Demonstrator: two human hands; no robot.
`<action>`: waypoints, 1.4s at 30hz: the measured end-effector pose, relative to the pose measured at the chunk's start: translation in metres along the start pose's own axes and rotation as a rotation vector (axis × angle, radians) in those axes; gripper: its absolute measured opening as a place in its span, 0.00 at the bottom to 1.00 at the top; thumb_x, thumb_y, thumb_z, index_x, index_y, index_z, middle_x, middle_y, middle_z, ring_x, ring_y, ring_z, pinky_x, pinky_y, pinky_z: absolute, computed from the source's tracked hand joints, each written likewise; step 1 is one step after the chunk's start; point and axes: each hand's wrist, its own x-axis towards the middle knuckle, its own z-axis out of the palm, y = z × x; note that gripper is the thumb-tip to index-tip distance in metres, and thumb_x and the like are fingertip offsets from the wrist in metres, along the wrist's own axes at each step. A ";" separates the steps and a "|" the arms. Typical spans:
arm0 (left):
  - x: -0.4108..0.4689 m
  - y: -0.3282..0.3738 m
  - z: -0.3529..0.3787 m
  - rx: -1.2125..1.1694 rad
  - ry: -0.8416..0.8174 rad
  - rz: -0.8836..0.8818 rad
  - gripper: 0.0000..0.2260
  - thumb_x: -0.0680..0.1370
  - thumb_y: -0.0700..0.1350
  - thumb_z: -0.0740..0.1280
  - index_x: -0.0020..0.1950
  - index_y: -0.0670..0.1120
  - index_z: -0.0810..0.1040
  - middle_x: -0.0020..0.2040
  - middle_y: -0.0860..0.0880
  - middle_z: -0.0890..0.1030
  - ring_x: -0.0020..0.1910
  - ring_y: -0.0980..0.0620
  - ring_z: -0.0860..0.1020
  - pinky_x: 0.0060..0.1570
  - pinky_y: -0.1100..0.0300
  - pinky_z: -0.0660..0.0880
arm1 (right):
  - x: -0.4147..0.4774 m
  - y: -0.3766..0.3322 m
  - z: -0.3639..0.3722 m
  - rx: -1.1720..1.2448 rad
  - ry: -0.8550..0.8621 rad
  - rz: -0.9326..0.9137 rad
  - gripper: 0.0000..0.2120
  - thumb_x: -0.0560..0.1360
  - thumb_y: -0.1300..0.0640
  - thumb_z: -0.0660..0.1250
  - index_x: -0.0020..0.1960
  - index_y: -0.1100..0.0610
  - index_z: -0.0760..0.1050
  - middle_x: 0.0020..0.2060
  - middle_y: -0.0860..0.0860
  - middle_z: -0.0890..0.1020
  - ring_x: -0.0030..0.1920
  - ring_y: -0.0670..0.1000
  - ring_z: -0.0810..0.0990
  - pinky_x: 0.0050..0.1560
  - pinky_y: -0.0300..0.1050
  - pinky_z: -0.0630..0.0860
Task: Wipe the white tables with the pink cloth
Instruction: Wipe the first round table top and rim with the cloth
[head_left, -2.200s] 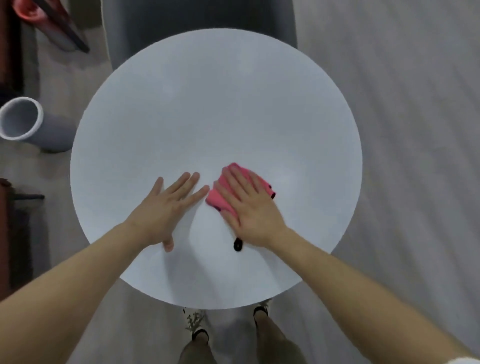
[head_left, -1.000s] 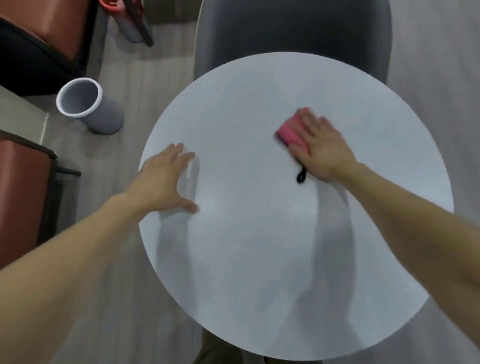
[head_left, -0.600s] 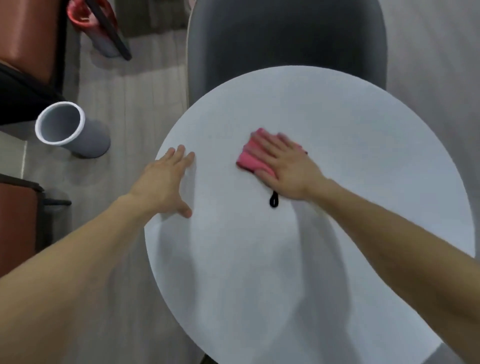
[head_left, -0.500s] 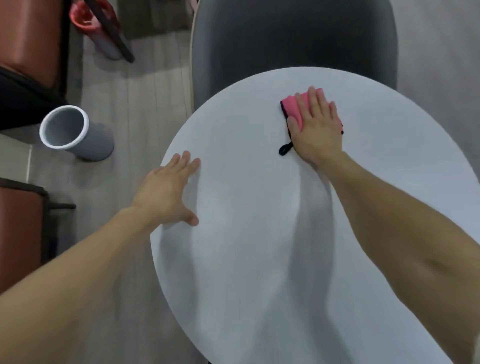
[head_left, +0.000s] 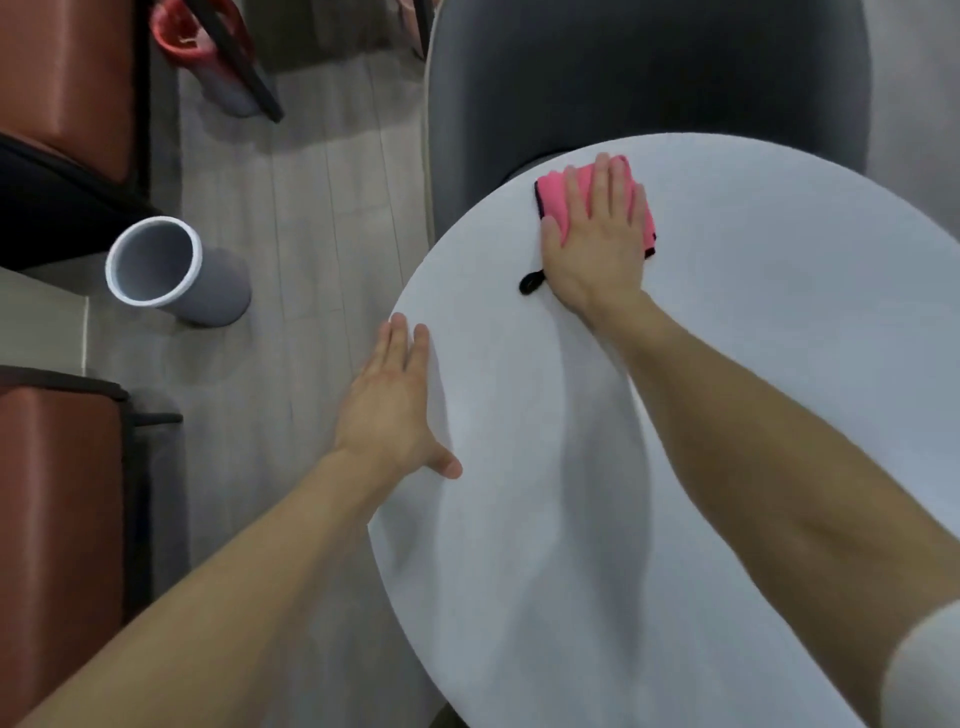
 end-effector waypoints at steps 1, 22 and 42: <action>0.000 -0.002 0.002 -0.005 -0.004 0.001 0.79 0.57 0.67 0.87 0.88 0.47 0.35 0.87 0.48 0.31 0.87 0.50 0.34 0.85 0.52 0.51 | -0.020 -0.027 0.003 0.007 -0.021 -0.150 0.33 0.87 0.41 0.41 0.89 0.52 0.50 0.88 0.58 0.50 0.88 0.59 0.44 0.86 0.62 0.45; 0.003 -0.021 0.004 0.075 0.011 0.095 0.78 0.56 0.76 0.81 0.88 0.46 0.37 0.89 0.46 0.37 0.87 0.48 0.35 0.85 0.46 0.56 | -0.262 -0.029 0.006 0.018 0.025 -0.017 0.29 0.89 0.40 0.52 0.88 0.47 0.57 0.87 0.51 0.56 0.88 0.53 0.48 0.86 0.59 0.50; 0.026 -0.044 -0.005 0.515 0.115 0.479 0.65 0.69 0.86 0.58 0.87 0.37 0.53 0.83 0.29 0.60 0.82 0.32 0.63 0.72 0.41 0.72 | -0.406 -0.116 0.022 -0.094 0.179 1.181 0.32 0.87 0.41 0.48 0.88 0.51 0.53 0.88 0.55 0.54 0.88 0.55 0.49 0.85 0.62 0.52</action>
